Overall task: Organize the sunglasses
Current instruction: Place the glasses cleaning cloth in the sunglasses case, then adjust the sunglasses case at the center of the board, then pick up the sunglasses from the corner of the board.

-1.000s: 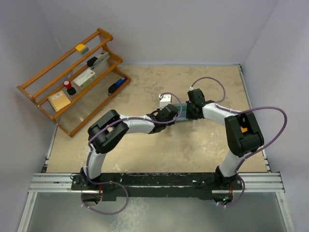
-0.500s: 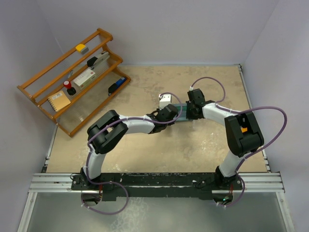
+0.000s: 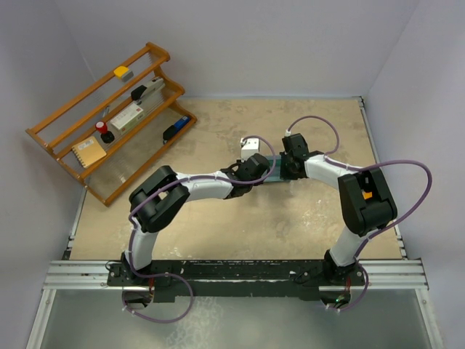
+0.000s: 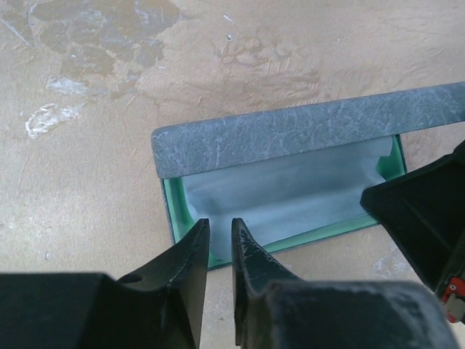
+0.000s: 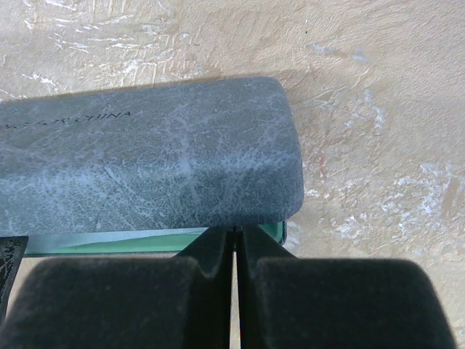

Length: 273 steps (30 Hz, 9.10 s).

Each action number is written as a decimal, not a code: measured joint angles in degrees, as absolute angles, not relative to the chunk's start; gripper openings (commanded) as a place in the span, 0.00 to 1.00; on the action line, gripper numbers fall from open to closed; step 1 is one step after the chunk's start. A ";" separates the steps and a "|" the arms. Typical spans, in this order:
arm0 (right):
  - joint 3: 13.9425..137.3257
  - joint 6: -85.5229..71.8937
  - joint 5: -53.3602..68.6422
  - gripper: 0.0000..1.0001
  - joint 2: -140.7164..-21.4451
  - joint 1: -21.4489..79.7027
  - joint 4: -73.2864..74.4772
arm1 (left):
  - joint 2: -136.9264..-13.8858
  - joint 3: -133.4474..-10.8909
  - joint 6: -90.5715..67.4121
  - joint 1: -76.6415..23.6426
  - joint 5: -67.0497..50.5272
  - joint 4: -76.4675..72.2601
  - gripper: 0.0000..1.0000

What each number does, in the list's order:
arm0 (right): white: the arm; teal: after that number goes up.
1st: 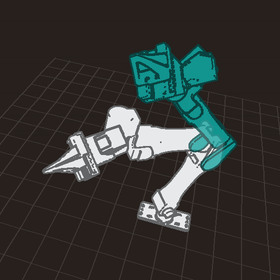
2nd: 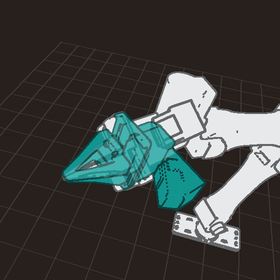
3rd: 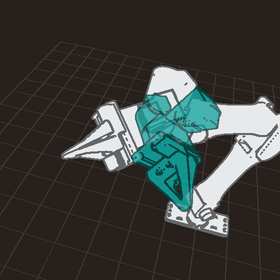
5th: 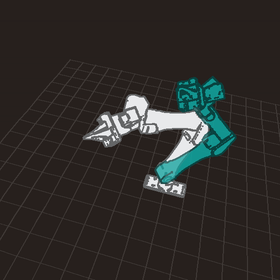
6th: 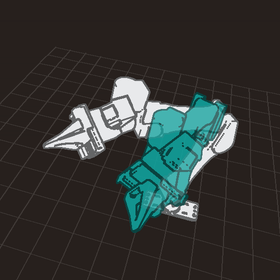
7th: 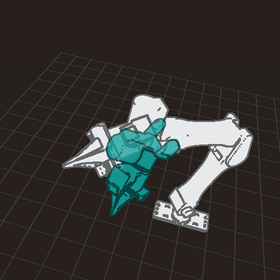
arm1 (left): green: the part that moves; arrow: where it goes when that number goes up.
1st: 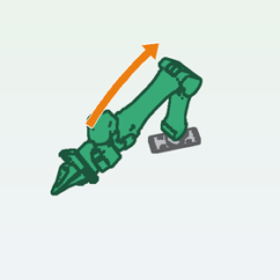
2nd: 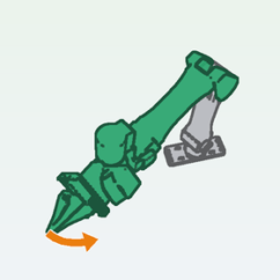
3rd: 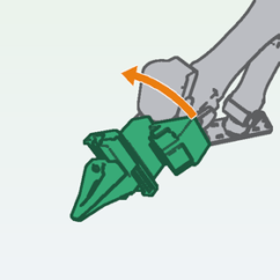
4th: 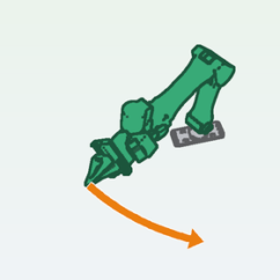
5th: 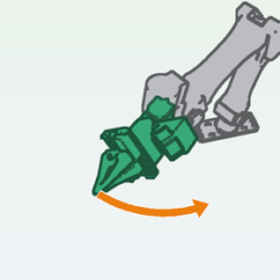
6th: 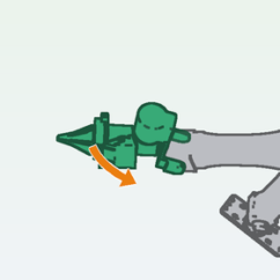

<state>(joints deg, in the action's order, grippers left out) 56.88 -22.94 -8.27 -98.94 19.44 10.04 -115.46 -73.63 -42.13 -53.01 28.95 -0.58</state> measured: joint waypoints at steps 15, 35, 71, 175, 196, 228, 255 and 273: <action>56.88 -22.96 -8.23 0.00 -98.94 19.44 10.04 | -117.58 -73.71 -42.94 -53.01 25.85 -3.60 0.02; 56.88 -23.09 -8.27 0.00 -98.91 19.44 10.04 | -117.97 -73.38 -43.97 -53.10 30.09 -0.23 0.00; 53.17 -24.86 -14.22 0.00 -86.78 19.44 11.29 | -112.01 -73.23 -40.32 -53.39 29.54 4.73 0.17; 52.60 -25.96 -9.76 0.23 -83.90 15.18 12.80 | -103.13 -59.86 -31.55 -47.00 15.66 -10.37 0.21; 49.87 -27.49 -11.05 0.25 -78.70 -10.52 24.67 | -101.12 -54.48 -33.19 -47.00 10.41 -15.81 0.21; 49.71 -32.80 -25.85 0.36 -80.25 -24.99 27.68 | -99.70 -51.64 -33.47 -47.00 6.13 -17.34 0.21; 49.50 -32.62 -24.53 0.40 -88.25 -27.51 26.52 | -98.72 -49.95 -33.45 -47.00 5.13 -18.96 0.22; 50.61 -32.58 -23.46 0.00 -88.68 -27.51 24.64 | -98.65 -49.91 -33.45 -47.00 5.13 -18.92 0.22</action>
